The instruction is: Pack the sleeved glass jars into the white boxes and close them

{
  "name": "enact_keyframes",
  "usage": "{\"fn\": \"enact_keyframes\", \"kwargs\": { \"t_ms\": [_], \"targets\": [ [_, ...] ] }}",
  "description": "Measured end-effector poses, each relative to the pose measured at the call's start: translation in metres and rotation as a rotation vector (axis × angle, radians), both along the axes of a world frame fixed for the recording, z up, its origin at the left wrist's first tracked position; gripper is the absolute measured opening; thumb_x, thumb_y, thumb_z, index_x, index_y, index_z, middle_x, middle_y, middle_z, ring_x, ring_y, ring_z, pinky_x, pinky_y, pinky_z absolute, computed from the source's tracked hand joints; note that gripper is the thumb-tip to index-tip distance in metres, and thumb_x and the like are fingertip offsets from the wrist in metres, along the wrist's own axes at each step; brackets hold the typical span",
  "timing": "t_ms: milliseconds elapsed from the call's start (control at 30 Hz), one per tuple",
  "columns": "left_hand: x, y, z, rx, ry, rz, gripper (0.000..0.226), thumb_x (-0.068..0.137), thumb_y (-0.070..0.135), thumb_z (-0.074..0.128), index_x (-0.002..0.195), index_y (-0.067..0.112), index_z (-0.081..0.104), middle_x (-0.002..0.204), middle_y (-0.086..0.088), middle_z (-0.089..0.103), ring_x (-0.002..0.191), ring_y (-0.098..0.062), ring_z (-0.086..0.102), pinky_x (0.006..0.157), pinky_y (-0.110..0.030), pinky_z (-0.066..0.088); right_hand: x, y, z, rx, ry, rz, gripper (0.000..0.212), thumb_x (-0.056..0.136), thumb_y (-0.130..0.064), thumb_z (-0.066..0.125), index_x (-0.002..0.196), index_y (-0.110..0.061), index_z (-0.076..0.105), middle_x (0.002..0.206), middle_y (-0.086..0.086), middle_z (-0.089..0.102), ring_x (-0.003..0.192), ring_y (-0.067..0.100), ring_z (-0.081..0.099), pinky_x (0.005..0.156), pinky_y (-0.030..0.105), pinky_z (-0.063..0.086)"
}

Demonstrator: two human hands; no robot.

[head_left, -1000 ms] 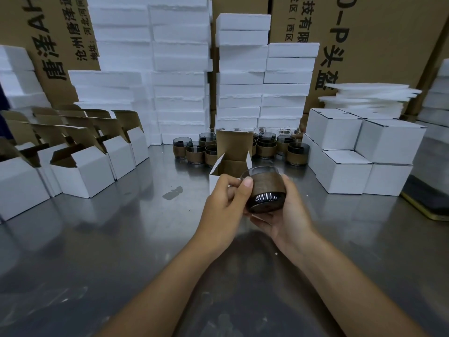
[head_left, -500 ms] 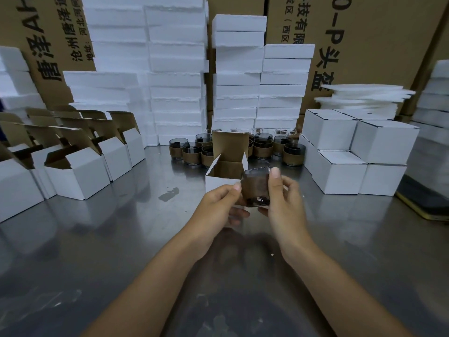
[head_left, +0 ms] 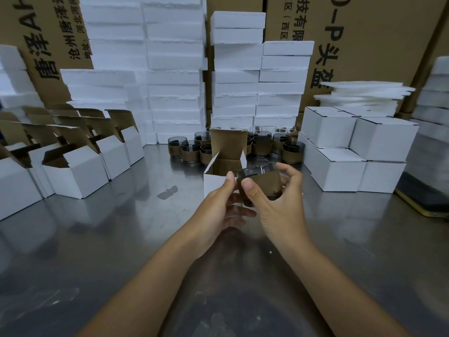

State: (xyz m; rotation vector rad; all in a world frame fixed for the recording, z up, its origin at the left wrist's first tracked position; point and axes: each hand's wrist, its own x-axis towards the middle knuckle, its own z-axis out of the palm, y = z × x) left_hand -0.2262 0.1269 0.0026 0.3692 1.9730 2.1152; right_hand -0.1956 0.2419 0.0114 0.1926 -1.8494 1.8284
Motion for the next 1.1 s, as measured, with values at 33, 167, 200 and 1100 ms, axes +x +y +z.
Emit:
{"fn": "enact_keyframes", "kwargs": {
  "t_ms": [33, 167, 200, 1100],
  "targets": [
    [0.001, 0.0, 0.001, -0.002, 0.0, -0.005, 0.054, 0.083, 0.065, 0.03, 0.088, 0.033, 0.074, 0.096, 0.001, 0.072, 0.084, -0.016, 0.069, 0.092, -0.046, 0.05, 0.0, 0.0, 0.0, -0.004, -0.004, 0.005, 0.075, 0.052, -0.05, 0.07, 0.114, -0.028, 0.036, 0.093, -0.015, 0.053, 0.075, -0.021, 0.056, 0.057, -0.001, 0.041],
    [0.001, -0.001, 0.002, 0.004, 0.016, -0.004, 0.056, 0.071, 0.07, 0.038, 0.09, 0.032, 0.074, 0.095, 0.003, 0.073, 0.088, -0.018, 0.07, 0.091, -0.047, 0.05, -0.001, 0.001, -0.002, 0.001, -0.026, 0.019, 0.072, 0.05, -0.05, 0.073, 0.112, -0.025, 0.043, 0.088, -0.014, 0.058, 0.072, -0.016, 0.059, 0.057, 0.003, 0.043],
    [0.001, -0.001, 0.001, 0.015, 0.02, 0.007, 0.061, 0.071, 0.07, 0.04, 0.099, 0.026, 0.072, 0.101, -0.003, 0.072, 0.089, -0.021, 0.069, 0.089, -0.047, 0.051, -0.002, 0.002, -0.003, -0.003, -0.025, 0.022, 0.069, 0.051, -0.049, 0.073, 0.11, -0.026, 0.045, 0.085, -0.014, 0.06, 0.071, -0.015, 0.059, 0.056, 0.003, 0.043],
    [0.001, -0.01, 0.001, 0.16, 0.247, 0.045, 0.054, 0.076, 0.032, 0.067, 0.128, 0.024, 0.056, 0.127, 0.0, 0.061, 0.112, -0.014, 0.061, 0.083, -0.03, 0.052, -0.014, 0.009, -0.012, 0.146, 0.112, 0.016, 0.059, 0.064, -0.017, 0.084, 0.105, -0.043, 0.049, 0.101, -0.032, 0.061, 0.099, -0.007, 0.059, 0.081, 0.007, 0.044]
  ]
}}
